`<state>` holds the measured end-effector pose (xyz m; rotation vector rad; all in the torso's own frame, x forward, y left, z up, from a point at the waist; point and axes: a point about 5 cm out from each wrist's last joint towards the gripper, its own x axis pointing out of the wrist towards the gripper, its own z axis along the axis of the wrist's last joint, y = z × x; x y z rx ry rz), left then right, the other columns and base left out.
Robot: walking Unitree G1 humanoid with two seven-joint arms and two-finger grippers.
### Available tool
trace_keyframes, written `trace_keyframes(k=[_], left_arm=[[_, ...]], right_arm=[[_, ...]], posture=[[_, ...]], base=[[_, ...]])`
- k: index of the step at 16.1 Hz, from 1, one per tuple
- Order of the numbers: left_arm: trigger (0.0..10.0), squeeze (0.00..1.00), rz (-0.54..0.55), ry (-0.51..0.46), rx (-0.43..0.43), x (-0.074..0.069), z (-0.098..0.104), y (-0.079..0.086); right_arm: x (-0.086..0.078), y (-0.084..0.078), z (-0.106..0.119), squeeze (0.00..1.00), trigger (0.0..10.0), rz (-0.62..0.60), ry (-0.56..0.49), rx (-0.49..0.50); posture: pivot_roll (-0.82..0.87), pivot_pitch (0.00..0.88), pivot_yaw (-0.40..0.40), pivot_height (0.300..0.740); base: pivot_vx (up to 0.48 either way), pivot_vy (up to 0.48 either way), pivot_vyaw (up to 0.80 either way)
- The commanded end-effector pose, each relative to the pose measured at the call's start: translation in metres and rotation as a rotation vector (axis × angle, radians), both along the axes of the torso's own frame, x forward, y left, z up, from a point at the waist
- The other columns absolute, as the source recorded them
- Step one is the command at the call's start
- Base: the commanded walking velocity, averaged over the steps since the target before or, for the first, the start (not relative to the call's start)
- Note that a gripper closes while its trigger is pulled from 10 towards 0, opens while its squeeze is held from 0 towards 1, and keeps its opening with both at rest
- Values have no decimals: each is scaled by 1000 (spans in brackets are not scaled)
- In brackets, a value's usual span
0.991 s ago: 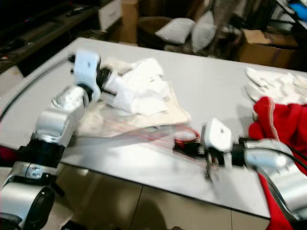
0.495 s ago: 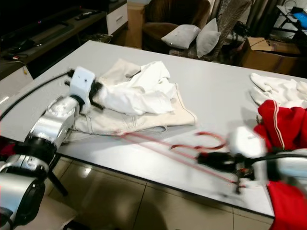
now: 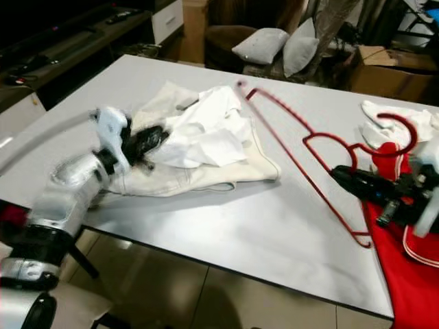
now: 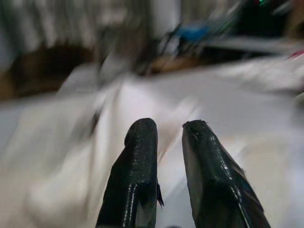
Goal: Hang hanger
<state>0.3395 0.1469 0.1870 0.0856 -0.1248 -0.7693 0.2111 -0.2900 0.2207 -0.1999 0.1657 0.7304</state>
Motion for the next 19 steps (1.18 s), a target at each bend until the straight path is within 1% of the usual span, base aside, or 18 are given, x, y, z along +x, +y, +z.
trace_keyframes(k=[1, 2, 3, 4, 5, 6, 7, 8, 9, 10, 11, 12, 13, 14, 15, 16, 17, 19], left_arm=[[10000, 1000, -72, -19, -4, -9, 11, 0], [10000, 1000, -122, -28, -25, -19, 22, 1], [10000, 1000, -105, -58, -42, -24, 34, 5], [10000, 980, -55, -95, -65, -26, 46, 9], [10000, 863, -26, -117, -89, -28, 54, 10], [10000, 0, 30, -85, -149, -28, 56, 1], [10000, 0, 70, -88, -137, -29, 53, -3], [10000, 0, 82, -88, -135, -31, 50, -6], [10000, 0, 142, -17, -112, -40, 26, -16], [10000, 0, 170, -5, -93, -45, 16, -21], [10000, 0, 183, -14, -92, -45, 16, -23], [10000, 0, 207, -39, -105, -43, 21, -27], [10000, 0, 225, -58, -180, -40, 30, -31], [10000, 0, 194, -58, -222, -38, 36, -38], [10000, 0, 162, -77, -239, -40, 41, -42], [10000, 0, 127, -82, -297, -44, 47, -46], [10000, 0, 101, -91, -324, -45, 52, -50], [10000, 0, 58, -92, -356, -41, 59, -65]], right_arm=[[2, 8, 2, 0, 10000, -10, -6, 8], [5, 16, -8, 0, 10000, -53, 21, -1], [11, 23, -12, 0, 10000, -108, 11, -7], [15, 29, -13, 0, 10000, -177, -16, -6], [18, 32, -14, 0, 10000, -239, -33, -16], [22, 43, -11, 0, 10000, -329, -104, 26], [24, 45, -8, 0, 10000, -388, -149, -4], [25, 49, -7, 0, 10000, -413, -171, 4], [21, 69, -3, 0, 10000, -401, -212, 36], [18, 79, -2, 0, 10000, -363, -228, 27], [16, 83, -3, 0, 10000, -323, -210, 36], [13, 89, -4, 0, 10000, -260, -186, 44], [11, 90, -7, 0, 10000, -231, -154, 50], [10, 91, -14, 0, 10000, -207, -124, 46], [9, 94, -19, 0, 10000, -195, -114, 36], [7, 103, -22, 0, 10000, -151, -96, 38], [6, 112, -24, 0, 10000, -101, -80, 37], [5, 126, -26, 0, 10000, -7, -64, 17]], posture=[[-36, 0, 40, 740], [-37, 0, 36, 740], [-40, 0, 28, 740], [-37, 0, 23, 740], [-29, 0, 17, 740], [-19, 6, 19, 740], [-19, 8, 17, 740], [-21, 8, 16, 740], [-44, 0, 14, 740], [-50, 0, 14, 740], [-50, 0, 14, 740], [-53, 0, 18, 740], [-53, 5, 25, 740], [-47, 13, 29, 740], [-47, 13, 29, 740], [-47, 0, 16, 740], [-43, 0, 13, 740], [-41, 0, 14, 740]], base=[[0, 0, 0], [0, 0, 0], [0, 0, 0], [0, 0, 0], [0, 0, 0], [0, 0, 0], [0, 0, 0], [0, 0, 0], [0, 0, 0], [0, 0, 0], [0, 0, 0], [0, 0, 0], [0, 0, 0], [0, 0, 0], [0, 0, 0], [0, 0, 0], [0, 0, 0], [0, 0, 0]])
